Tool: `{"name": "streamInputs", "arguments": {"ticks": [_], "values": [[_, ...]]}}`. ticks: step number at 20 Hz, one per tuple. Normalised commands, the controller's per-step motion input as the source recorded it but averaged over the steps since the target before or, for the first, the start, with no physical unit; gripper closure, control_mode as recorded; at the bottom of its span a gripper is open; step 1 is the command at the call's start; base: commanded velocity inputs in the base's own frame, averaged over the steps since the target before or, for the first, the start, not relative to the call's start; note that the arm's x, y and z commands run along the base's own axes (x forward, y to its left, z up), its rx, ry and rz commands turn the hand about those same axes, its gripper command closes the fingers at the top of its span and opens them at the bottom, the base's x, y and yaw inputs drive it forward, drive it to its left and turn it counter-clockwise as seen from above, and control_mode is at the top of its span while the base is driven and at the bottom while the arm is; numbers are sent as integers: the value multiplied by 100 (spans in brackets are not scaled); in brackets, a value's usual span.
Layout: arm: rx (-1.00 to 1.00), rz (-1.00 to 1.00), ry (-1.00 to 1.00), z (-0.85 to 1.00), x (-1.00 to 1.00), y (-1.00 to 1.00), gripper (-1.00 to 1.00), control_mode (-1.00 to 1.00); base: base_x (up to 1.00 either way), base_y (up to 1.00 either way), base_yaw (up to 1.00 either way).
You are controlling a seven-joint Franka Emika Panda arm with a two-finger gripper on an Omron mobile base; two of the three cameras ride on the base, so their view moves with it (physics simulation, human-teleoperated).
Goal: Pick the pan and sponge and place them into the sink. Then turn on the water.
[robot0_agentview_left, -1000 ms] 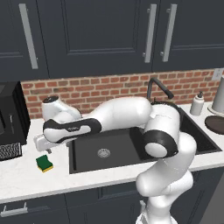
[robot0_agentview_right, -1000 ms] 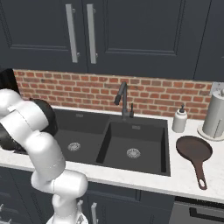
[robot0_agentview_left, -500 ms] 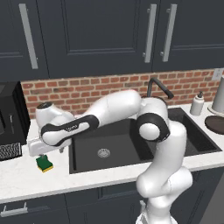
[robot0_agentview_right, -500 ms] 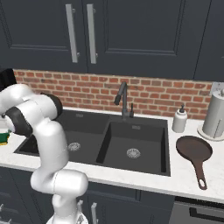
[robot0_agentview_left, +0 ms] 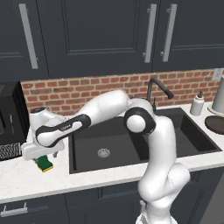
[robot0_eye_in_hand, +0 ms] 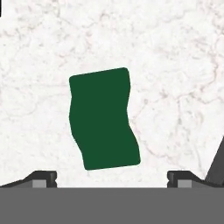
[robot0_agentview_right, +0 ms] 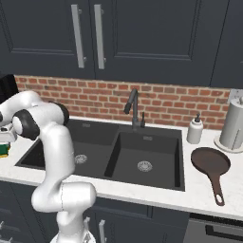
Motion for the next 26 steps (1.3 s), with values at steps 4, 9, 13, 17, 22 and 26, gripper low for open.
{"name": "streamInputs", "arguments": {"ticks": [4,9,13,17,22,26], "values": [[0,0,2,-30,30,16,-100,-100,0,0,0],[0,0,0,-33,26,15,-100,-100,0,0,0],[0,0,3,-28,4,13,-100,-100,0,0,0],[0,0,10,-27,-1,0,-100,-100,0,0,0],[0,0,9,-30,0,0,100,-100,0,0,0],[0,0,8,-26,0,0,100,-100,0,0,0]]}}
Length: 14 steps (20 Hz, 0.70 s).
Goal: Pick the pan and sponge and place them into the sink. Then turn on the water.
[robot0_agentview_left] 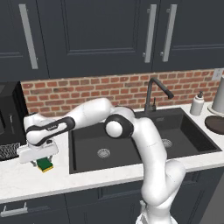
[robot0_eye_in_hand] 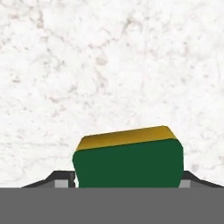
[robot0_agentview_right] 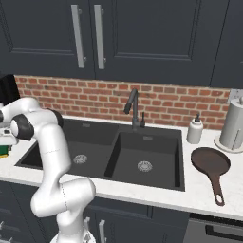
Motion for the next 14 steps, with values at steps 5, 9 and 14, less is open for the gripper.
{"name": "streamInputs", "arguments": {"ticks": [5,9,14], "values": [[0,0,0,-17,-3,0,100,-100,0,0,0],[0,4,-10,-36,-35,-20,100,-100,0,0,0],[6,6,-18,9,-67,-63,100,-100,0,0,0]]}}
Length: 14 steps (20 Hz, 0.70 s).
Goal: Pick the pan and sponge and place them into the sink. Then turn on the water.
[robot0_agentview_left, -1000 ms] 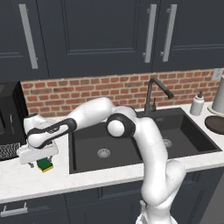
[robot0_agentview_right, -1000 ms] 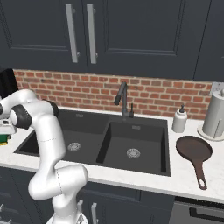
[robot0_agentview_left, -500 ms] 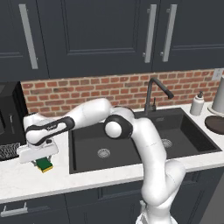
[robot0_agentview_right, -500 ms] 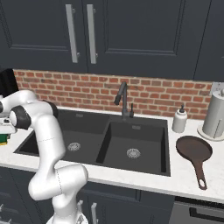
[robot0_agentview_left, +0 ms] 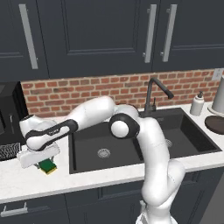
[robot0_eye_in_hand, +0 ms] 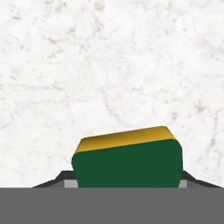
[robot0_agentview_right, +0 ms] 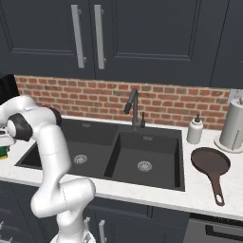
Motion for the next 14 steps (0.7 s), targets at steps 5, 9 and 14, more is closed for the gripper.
{"name": "streamInputs", "arguments": {"ticks": [5,9,14], "values": [[5,2,-10,32,-42,-94,100,-100,0,0,0],[15,3,-6,54,-36,-100,100,-100,0,0,0],[17,1,1,56,-14,-100,100,-100,0,0,0]]}}
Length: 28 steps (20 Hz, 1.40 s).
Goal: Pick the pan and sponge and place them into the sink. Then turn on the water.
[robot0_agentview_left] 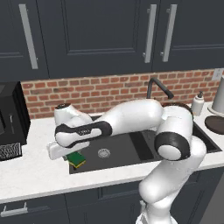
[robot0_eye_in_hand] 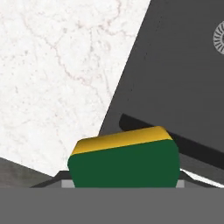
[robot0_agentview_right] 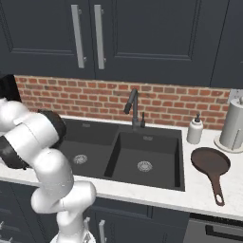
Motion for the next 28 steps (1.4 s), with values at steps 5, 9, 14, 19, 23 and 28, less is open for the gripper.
{"name": "streamInputs", "arguments": {"ticks": [5,9,14,19,23,28], "values": [[11,0,6,46,0,-100,100,-100,0,0,0],[0,-3,9,11,0,-94,100,-100,0,0,0],[-6,-6,2,0,0,-100,100,-100,0,0,0],[-11,-10,1,0,0,-100,100,-100,0,0,0],[-14,-11,10,0,0,-100,100,-100,0,0,0],[-11,-9,14,0,2,-100,100,-100,0,0,0]]}}
